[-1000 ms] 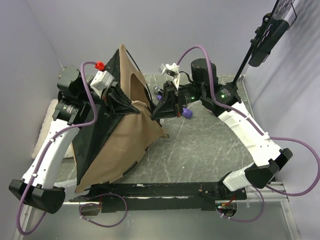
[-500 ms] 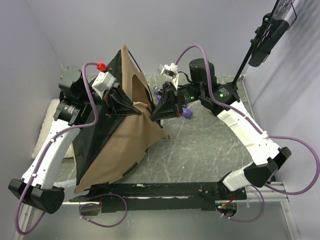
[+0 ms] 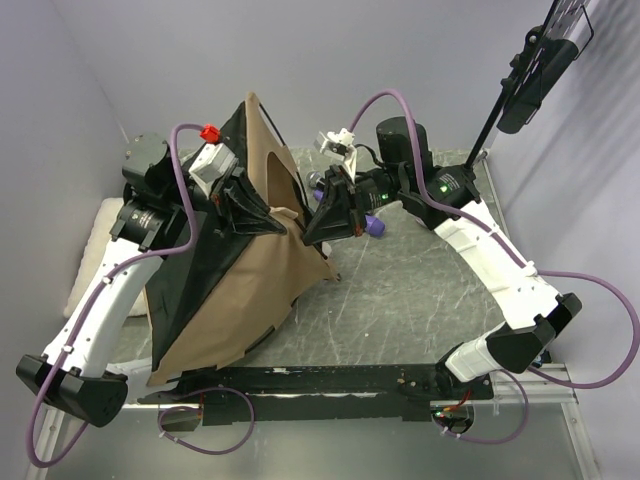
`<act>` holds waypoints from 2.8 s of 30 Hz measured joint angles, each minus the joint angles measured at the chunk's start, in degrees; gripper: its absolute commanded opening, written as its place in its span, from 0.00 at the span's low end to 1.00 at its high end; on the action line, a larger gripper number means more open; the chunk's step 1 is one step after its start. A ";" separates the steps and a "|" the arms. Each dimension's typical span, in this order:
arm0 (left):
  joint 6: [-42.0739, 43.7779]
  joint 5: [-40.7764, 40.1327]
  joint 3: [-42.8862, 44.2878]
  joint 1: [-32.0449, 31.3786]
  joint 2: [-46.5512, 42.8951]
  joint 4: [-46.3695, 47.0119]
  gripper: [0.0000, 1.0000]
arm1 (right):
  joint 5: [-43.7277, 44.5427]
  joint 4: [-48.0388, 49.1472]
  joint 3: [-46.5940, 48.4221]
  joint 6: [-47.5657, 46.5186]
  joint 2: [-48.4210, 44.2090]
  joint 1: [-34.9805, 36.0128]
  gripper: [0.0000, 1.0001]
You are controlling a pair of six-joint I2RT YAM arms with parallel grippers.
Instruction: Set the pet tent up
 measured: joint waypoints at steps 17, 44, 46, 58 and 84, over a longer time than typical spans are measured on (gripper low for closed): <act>-3.04 -0.26 -2.08 -1.90 0.55 -1.14 0.01 | 1.05 -5.20 0.33 -2.38 -0.13 0.74 0.00; 31.47 -9.01 6.12 -8.33 4.28 -41.44 0.01 | 3.52 -9.09 0.00 -3.96 -0.13 0.20 0.00; 32.50 -10.71 6.12 -8.83 4.20 -42.34 0.01 | 3.76 -9.42 -0.44 -4.35 -0.13 0.22 0.00; 38.21 -18.43 2.99 -9.94 2.40 -47.60 0.72 | 4.09 -11.17 -11.17 -11.93 -6.80 0.28 0.28; 18.95 -20.81 3.78 14.73 -5.92 -30.69 0.86 | 13.09 -1.88 -26.77 -4.96 -20.35 -8.48 0.00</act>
